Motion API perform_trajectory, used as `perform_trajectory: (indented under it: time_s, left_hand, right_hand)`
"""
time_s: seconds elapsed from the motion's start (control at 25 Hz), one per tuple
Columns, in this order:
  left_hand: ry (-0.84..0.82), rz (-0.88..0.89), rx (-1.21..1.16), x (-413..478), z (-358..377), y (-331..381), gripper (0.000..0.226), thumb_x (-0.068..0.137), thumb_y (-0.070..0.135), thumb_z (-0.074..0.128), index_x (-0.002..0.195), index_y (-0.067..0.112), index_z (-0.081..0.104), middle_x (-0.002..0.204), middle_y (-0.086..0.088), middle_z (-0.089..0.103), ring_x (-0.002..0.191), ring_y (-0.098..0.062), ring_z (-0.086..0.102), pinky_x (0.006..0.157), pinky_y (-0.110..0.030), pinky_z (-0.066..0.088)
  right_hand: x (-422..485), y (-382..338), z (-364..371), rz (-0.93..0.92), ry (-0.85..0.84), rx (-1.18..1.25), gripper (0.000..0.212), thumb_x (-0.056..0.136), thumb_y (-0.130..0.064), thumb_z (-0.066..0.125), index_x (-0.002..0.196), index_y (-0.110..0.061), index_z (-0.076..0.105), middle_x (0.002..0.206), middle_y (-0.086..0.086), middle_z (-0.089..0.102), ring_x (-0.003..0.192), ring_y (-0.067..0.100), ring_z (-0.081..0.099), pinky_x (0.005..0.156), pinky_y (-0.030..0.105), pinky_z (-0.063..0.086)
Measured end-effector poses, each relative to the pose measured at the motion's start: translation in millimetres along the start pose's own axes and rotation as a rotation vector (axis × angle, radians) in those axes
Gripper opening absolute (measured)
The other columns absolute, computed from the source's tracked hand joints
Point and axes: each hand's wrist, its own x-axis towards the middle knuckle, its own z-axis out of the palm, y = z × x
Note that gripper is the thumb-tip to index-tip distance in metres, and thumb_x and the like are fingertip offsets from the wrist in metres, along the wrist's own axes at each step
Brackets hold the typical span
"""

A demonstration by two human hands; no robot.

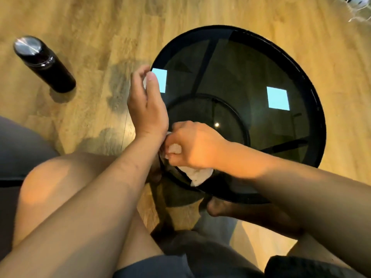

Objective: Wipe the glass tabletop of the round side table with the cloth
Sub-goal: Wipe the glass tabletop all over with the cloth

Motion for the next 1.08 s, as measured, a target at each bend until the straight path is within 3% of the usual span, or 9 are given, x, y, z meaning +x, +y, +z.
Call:
perform_trajectory:
  time_s: [0.08, 0.16, 0.24, 0.32, 0.56, 0.72, 0.84, 1.08]
  left_hand:
    - [-0.055, 0.118, 0.165, 9, -5, -1, 0.039, 0.101, 0.031, 0.035, 0.130, 0.014, 0.054, 0.122, 0.011, 0.058, 0.110, 0.003, 0.053, 0.103, -0.028, 0.041]
    - [-0.190, 0.161, 0.344, 3, -8, -12, 0.051, 0.100, 0.040, 0.029, 0.142, 0.015, 0.042, 0.144, -0.001, 0.048, 0.133, -0.014, 0.043, 0.116, -0.042, 0.030]
    - [-0.323, 0.169, 0.462, -11, -12, -26, 0.063, 0.098, 0.047, 0.025, 0.153, 0.018, 0.023, 0.161, -0.006, 0.024, 0.149, -0.018, 0.019, 0.122, -0.035, 0.016]
    - [-0.409, 0.208, 0.575, -19, -13, -37, 0.067, 0.097, 0.050, 0.025, 0.156, 0.019, 0.013, 0.165, -0.005, 0.008, 0.152, -0.015, -0.001, 0.124, -0.039, 0.006]
    - [-0.533, 0.341, 0.935, -8, -7, -35, 0.066, 0.098, 0.054, 0.019, 0.155, 0.022, 0.017, 0.165, -0.003, 0.006, 0.151, -0.015, -0.013, 0.121, -0.052, -0.006]
    - [-0.554, 0.302, 0.935, -9, -8, -33, 0.065, 0.097, 0.055, 0.018, 0.155, 0.024, 0.017, 0.165, 0.000, 0.007, 0.151, -0.015, -0.012, 0.122, -0.051, -0.005]
    - [-0.543, 0.281, 0.921, -8, -8, -31, 0.066, 0.097, 0.055, 0.016, 0.155, 0.025, 0.017, 0.165, 0.000, 0.007, 0.151, -0.013, -0.013, 0.122, -0.052, -0.005]
    - [-0.516, 0.319, 0.971, -10, -6, -32, 0.067, 0.096, 0.057, 0.012, 0.155, 0.025, 0.017, 0.165, -0.002, 0.009, 0.152, -0.016, -0.009, 0.121, -0.053, -0.004]
  right_hand:
    - [33, 9, -5, 0.015, 0.102, -0.025, 0.026, 0.084, -0.039, 0.060, 0.101, -0.021, 0.068, 0.105, 0.001, 0.063, 0.089, 0.023, 0.062, 0.073, 0.038, 0.054]
    - [70, 23, -16, 0.078, 0.247, 0.000, 0.023, 0.088, -0.032, 0.055, 0.105, -0.020, 0.065, 0.101, -0.001, 0.059, 0.089, 0.020, 0.061, 0.072, 0.037, 0.050]
    - [106, 45, -35, 0.125, 0.310, 0.013, 0.017, 0.092, -0.030, 0.051, 0.102, -0.026, 0.063, 0.095, -0.005, 0.050, 0.087, 0.016, 0.052, 0.070, 0.034, 0.042]
    - [132, 69, -50, 0.184, 0.364, 0.034, 0.018, 0.091, -0.036, 0.050, 0.103, -0.032, 0.063, 0.097, -0.005, 0.047, 0.090, 0.017, 0.050, 0.070, 0.033, 0.036]
    - [163, 163, -103, 0.519, 0.484, 0.198, 0.018, 0.091, -0.037, 0.052, 0.102, -0.034, 0.065, 0.105, -0.001, 0.061, 0.088, 0.023, 0.056, 0.071, 0.030, 0.039]
    - [68, 276, -126, 0.833, 0.479, 0.087, 0.036, 0.096, -0.042, 0.042, 0.118, -0.023, 0.064, 0.112, 0.014, 0.067, 0.096, 0.034, 0.061, 0.079, 0.035, 0.048]
    - [-36, 320, -105, 0.931, 0.437, 0.042, 0.040, 0.096, -0.043, 0.038, 0.118, -0.020, 0.062, 0.103, 0.019, 0.067, 0.091, 0.037, 0.063, 0.075, 0.036, 0.048]
    - [-163, 270, -27, 1.075, 0.385, 0.014, 0.033, 0.098, -0.037, 0.037, 0.118, -0.016, 0.054, 0.097, 0.022, 0.062, 0.083, 0.034, 0.055, 0.072, 0.039, 0.048]
